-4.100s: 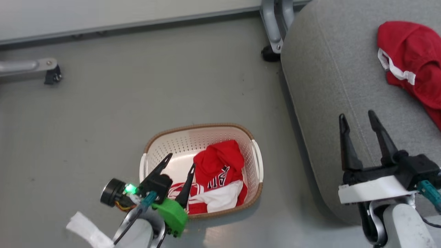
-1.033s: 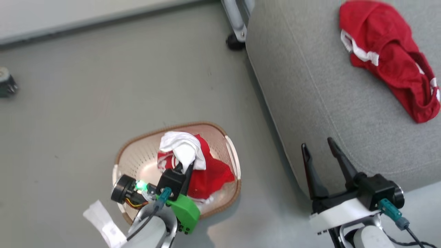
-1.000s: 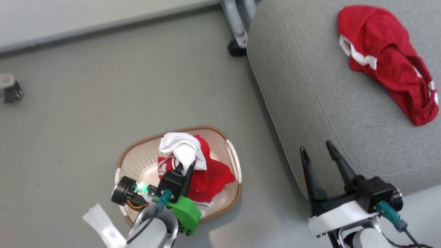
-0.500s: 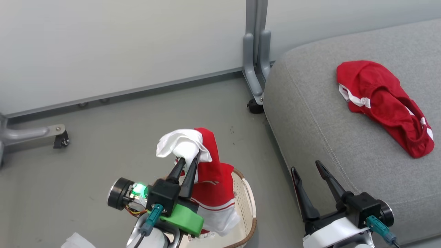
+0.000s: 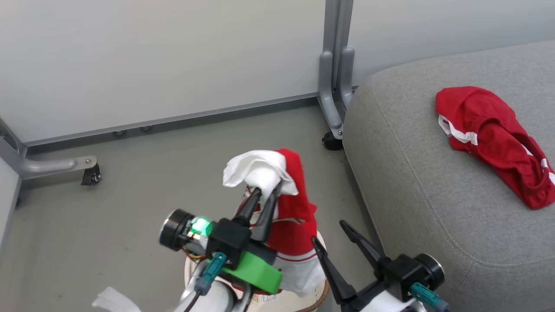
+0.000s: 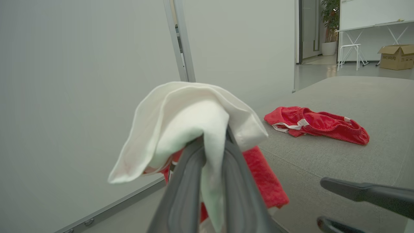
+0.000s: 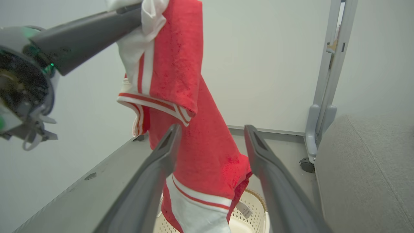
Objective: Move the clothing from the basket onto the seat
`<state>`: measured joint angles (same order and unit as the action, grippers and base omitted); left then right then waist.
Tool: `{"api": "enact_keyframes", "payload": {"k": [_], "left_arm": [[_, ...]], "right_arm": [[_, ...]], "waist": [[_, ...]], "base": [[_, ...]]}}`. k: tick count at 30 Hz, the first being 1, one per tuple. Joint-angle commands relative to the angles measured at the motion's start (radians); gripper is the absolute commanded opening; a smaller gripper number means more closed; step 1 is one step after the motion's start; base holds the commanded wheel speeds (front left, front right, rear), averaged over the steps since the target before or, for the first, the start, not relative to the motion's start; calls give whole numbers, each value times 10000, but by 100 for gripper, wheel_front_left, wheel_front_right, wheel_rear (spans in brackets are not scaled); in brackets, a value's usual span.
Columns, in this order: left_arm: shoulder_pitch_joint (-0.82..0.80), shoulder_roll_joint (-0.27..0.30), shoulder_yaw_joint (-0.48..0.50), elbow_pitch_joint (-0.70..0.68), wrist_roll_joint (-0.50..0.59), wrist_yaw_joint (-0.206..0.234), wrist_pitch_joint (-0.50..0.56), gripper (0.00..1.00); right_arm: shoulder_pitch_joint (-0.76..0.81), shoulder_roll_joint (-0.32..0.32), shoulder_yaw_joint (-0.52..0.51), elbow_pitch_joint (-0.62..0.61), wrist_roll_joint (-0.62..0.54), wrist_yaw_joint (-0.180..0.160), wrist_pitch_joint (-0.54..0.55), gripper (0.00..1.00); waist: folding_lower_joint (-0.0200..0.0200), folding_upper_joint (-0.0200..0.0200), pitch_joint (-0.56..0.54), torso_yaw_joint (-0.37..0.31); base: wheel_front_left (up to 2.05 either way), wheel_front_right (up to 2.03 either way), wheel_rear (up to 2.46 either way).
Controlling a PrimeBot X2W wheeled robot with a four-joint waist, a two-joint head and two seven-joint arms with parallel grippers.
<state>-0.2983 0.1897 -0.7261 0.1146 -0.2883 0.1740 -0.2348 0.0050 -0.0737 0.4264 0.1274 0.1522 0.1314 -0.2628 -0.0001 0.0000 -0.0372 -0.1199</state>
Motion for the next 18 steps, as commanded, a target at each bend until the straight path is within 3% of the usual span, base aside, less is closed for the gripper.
{"api": "enact_keyframes", "payload": {"k": [1, 6, 16, 17, 18], "left_arm": [[-192, -162, -70, -163, -56, -105, 66, 0], [-449, -366, -395, -719, -166, -401, 497, 0], [-813, -421, -930, -1981, 26, -566, 1277, 0], [-849, -369, -933, -2047, 57, -570, 1343, 0], [-876, -312, -919, -2072, 86, -543, 1387, 0]], "right_arm": [[-246, 16, 169, 136, 131, -14, -29, 100], [-846, 122, 505, 845, 224, -14, -29, 100], [-1130, 218, -199, 2292, -196, -14, -29, 100], [-1145, 222, -134, 2389, -264, -12, -29, 18], [-1158, 225, -104, 2448, -282, -12, -29, 0]], "waist": [[1, 0, 69, 66], [1, 0, 151, 244], [1, 0, 225, 528], [1, 0, 235, 549], [1, 0, 246, 561]], "base": [[0, 0, 0], [0, 0, 0], [0, 0, 0], [0, 0, 0], [0, 0, 0]]}}
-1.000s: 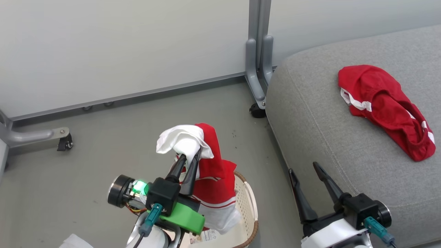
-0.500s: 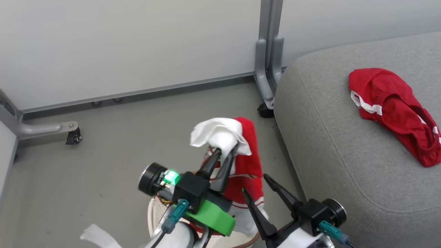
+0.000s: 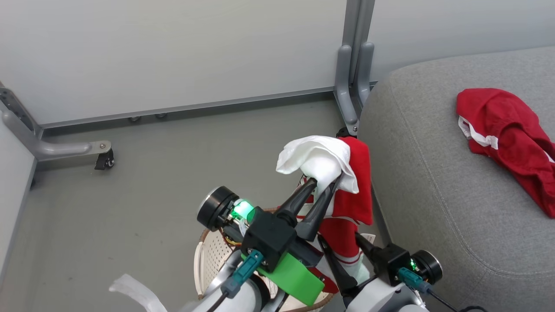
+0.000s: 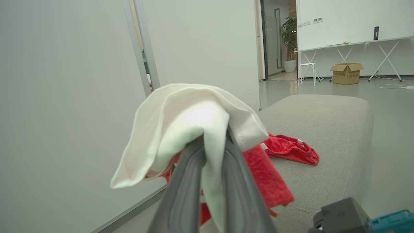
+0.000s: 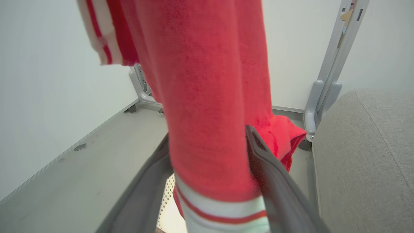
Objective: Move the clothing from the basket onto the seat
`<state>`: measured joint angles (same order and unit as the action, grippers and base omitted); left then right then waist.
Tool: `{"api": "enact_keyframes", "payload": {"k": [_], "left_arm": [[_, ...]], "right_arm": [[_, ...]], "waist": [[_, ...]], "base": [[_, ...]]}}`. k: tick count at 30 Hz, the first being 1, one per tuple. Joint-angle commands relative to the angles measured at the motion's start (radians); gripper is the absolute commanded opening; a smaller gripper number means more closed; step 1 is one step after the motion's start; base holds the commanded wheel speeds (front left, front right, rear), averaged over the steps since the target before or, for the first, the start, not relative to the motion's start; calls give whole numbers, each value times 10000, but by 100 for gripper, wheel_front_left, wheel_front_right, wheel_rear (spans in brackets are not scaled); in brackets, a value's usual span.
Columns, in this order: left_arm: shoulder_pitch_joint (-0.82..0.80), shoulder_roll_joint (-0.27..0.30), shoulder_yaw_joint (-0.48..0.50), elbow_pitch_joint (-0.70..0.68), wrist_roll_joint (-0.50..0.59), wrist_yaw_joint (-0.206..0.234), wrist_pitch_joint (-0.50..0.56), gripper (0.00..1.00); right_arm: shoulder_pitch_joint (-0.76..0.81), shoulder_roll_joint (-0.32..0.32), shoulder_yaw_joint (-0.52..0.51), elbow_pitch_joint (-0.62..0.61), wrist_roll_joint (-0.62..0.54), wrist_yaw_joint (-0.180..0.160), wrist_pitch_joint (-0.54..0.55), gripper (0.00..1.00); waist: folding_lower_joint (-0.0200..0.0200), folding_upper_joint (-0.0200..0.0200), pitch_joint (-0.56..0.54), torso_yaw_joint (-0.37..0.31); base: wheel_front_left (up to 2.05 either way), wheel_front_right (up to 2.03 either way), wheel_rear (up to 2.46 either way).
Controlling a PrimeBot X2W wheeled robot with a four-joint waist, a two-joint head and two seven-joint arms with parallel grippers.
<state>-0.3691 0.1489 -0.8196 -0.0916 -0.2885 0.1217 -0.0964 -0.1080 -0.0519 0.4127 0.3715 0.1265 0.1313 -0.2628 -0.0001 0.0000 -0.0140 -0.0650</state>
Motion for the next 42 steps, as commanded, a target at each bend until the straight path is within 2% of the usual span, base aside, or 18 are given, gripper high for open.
{"api": "enact_keyframes", "payload": {"k": [1, 11, 17, 18, 19, 20, 32, 42], "left_arm": [[-183, 159, 22, -20, 116, 7, 59, 0], [-65, 619, 82, 430, -107, -158, 275, 0], [-124, 786, 6, 617, 11, -86, 397, 0], [-134, 801, 14, 662, 46, -28, 435, 29], [-127, 794, 34, 684, 37, 16, 489, 80], [-123, 784, 84, 716, 44, 99, 494, 100], [-113, 930, 73, 792, -67, 213, 705, 100], [-38, 1050, 47, 819, -168, 286, 829, 100]], "right_arm": [[-26, -6, 62, 78, -6, -12, -29, 0], [162, -1, 171, -71, 648, -12, -29, 0], [193, 2, 78, -109, 849, -12, -29, 0], [193, 2, 69, -119, 859, -12, -29, 0], [193, 2, 76, -131, 887, -12, -29, 0], [194, 3, 91, -148, 925, -12, -29, 0], [115, 2, 70, -269, 1005, -12, -29, 0], [341, 1, -724, -347, 963, -10, -29, 0]], "waist": [[1, 0, 34, 20], [1, 0, 188, -110], [1, 0, 213, -155], [1, 0, 216, -156], [1, 0, 221, -157], [1, 0, 226, -157], [1, 0, 277, -181], [1, 0, 345, -319]], "base": [[0, 0, 0], [0, 0, 0], [0, 0, 0], [0, 0, 0], [0, 0, 0], [0, 0, 0], [0, 0, 0], [0, 0, 0]]}}
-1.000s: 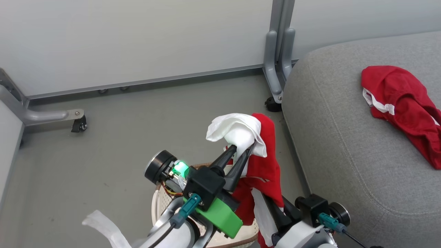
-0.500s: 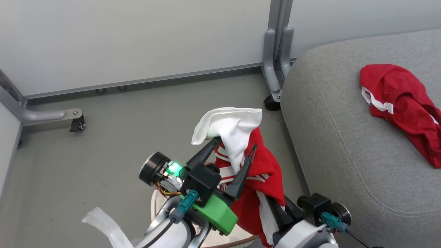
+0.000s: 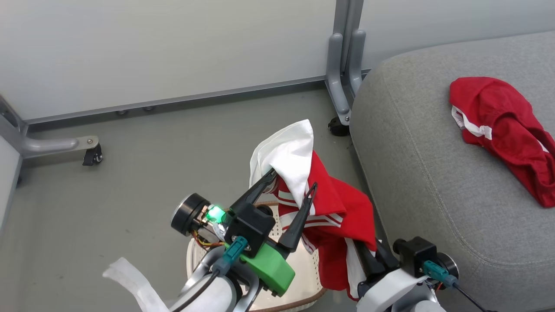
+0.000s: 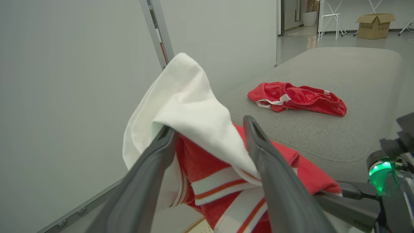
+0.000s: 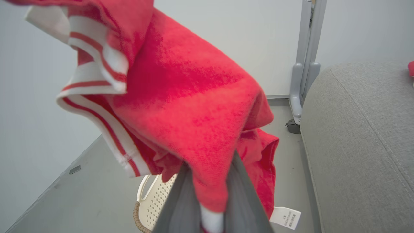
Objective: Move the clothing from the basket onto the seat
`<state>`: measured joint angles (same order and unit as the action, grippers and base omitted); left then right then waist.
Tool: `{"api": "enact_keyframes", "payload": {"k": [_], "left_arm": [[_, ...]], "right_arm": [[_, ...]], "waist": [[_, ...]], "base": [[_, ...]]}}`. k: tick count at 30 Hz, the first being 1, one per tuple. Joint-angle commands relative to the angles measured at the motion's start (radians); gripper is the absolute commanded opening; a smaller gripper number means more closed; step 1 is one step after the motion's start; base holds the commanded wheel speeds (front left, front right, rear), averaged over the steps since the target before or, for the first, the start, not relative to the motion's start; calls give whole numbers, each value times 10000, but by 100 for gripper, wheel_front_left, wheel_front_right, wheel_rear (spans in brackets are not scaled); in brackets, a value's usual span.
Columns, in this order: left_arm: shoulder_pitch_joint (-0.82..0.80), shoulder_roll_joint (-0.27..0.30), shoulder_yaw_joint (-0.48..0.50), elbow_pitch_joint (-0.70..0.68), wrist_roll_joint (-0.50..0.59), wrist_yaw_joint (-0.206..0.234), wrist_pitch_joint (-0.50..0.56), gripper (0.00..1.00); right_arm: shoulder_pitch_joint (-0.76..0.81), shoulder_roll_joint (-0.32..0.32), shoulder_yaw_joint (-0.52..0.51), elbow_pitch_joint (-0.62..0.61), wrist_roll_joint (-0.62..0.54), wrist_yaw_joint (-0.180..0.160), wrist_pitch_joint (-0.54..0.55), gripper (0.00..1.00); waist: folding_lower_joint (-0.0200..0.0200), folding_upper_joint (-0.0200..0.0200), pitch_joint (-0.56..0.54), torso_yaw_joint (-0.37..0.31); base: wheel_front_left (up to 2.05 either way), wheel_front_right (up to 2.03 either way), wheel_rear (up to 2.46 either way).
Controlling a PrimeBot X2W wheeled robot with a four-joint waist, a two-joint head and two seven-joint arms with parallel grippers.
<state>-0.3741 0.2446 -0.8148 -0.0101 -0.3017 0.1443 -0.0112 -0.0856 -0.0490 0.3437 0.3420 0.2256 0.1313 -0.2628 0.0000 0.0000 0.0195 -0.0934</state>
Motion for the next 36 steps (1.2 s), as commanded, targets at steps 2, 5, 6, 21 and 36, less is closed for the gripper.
{"api": "enact_keyframes", "payload": {"k": [2, 5, 6, 21, 36], "left_arm": [[47, 122, 12, 5, -51, 81, -1, 100], [84, 177, 45, -19, -61, 135, 21, 100], [96, 196, 63, -32, -66, 152, 20, 100], [325, 738, 183, -115, -127, 128, -430, 100], [208, 1106, -118, -281, -411, -452, -251, 100]], "right_arm": [[143, -28, -201, -66, -80, -12, -29, 0], [174, -26, -448, -97, -99, -12, -29, 0], [182, -28, -571, -123, -119, -12, -31, 0], [432, -24, -1528, -1327, 55, -11, -31, 0], [831, -21, -1953, -2890, 202, -7, -31, 0]], "waist": [[0, 0, 29, -120], [0, 0, 72, -276], [0, 0, 91, -341], [0, 0, 754, -2115], [0, 0, 2049, -4531]], "base": [[0, 0, 0], [0, 0, 0], [0, 0, 0], [0, 0, 0], [0, 0, 0]]}}
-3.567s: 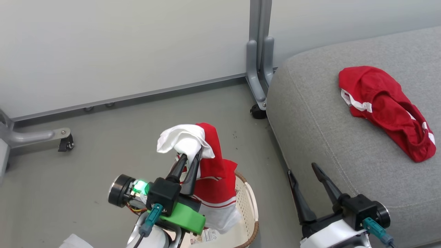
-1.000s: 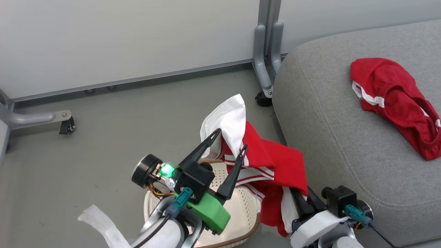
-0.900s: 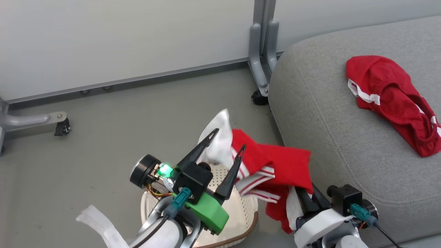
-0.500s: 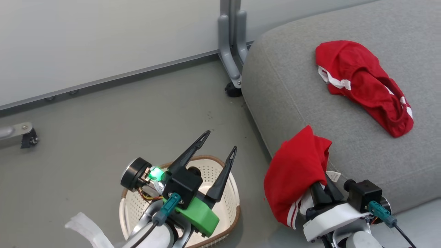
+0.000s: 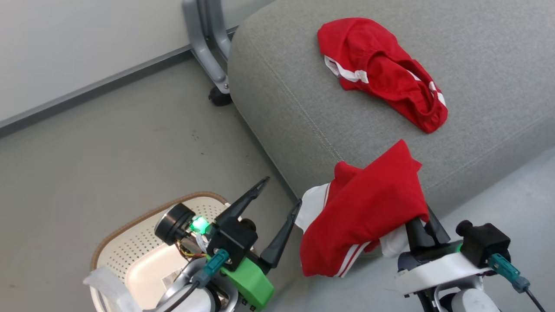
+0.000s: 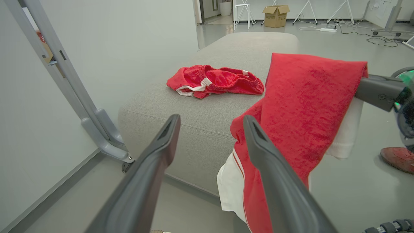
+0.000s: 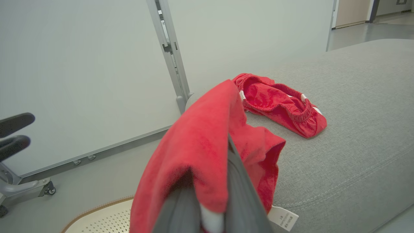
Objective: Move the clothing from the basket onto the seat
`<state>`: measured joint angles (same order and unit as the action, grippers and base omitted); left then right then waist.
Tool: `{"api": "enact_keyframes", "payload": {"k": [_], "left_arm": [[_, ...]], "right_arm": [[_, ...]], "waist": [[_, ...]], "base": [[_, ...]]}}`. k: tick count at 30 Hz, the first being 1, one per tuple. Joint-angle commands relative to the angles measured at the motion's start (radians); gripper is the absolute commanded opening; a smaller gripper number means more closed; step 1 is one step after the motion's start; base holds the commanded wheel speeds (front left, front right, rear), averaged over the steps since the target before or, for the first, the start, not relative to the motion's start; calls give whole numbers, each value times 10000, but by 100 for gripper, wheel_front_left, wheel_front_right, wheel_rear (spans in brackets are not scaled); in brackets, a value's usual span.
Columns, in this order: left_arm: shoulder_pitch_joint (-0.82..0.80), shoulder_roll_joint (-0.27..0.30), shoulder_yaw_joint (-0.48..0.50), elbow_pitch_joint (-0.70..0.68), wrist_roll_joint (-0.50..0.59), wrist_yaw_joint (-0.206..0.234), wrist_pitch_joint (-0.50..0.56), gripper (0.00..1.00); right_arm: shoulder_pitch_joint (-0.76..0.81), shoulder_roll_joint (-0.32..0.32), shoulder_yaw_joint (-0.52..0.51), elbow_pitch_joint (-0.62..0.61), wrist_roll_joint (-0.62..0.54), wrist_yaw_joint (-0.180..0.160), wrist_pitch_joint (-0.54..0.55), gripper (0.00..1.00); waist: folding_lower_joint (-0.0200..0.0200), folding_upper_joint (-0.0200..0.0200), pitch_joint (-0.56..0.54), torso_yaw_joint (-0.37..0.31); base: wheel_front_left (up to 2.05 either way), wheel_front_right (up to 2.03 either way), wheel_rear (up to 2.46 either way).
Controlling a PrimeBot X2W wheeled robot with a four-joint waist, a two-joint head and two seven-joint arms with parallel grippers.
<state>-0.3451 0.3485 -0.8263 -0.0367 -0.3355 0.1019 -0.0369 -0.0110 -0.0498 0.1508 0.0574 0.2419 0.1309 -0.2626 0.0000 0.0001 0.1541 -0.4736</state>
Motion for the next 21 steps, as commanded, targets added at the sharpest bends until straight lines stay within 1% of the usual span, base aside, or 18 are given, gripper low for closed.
{"api": "enact_keyframes", "payload": {"k": [1, 7, 11, 14, 16, 19, 21], "left_arm": [[-209, 68, -59, 17, -76, -141, 66, 100], [-677, 43, -368, 277, -82, -695, 329, 100], [-871, 56, -501, 388, 15, -835, 417, 100], [-876, -18, -525, 340, -150, -886, 511, 100], [-948, 32, -566, 274, -60, -865, 582, 100], [-1059, 131, -589, 118, 101, -741, 767, 100], [-1242, 86, -674, -78, 171, -811, 933, 100]], "right_arm": [[149, -6, -143, -125, 87, -4, -32, 0], [398, -6, -616, -566, 359, -4, -32, 0], [207, -6, -817, -791, 522, -4, -32, 0], [-441, -7, -936, -1074, 701, -4, -32, 0], [-972, -9, -1044, -1258, 897, -4, -32, 0], [-2390, -12, -1303, -1487, 1116, -4, -32, 0], [-3413, -17, -1760, -1625, 1039, -4, -32, 0]], "waist": [[0, -1, 808, -757], [0, -1, 1326, -848], [0, -1, 1627, -858], [0, -1, 1931, -846], [0, -1, 2156, -827], [0, -1, 2656, -778], [0, -1, 3092, -482]], "base": [[0, 0, 0], [0, 0, 0], [0, 0, 0], [0, 0, 0], [0, 0, 0], [0, 0, 0], [0, 0, 0]]}}
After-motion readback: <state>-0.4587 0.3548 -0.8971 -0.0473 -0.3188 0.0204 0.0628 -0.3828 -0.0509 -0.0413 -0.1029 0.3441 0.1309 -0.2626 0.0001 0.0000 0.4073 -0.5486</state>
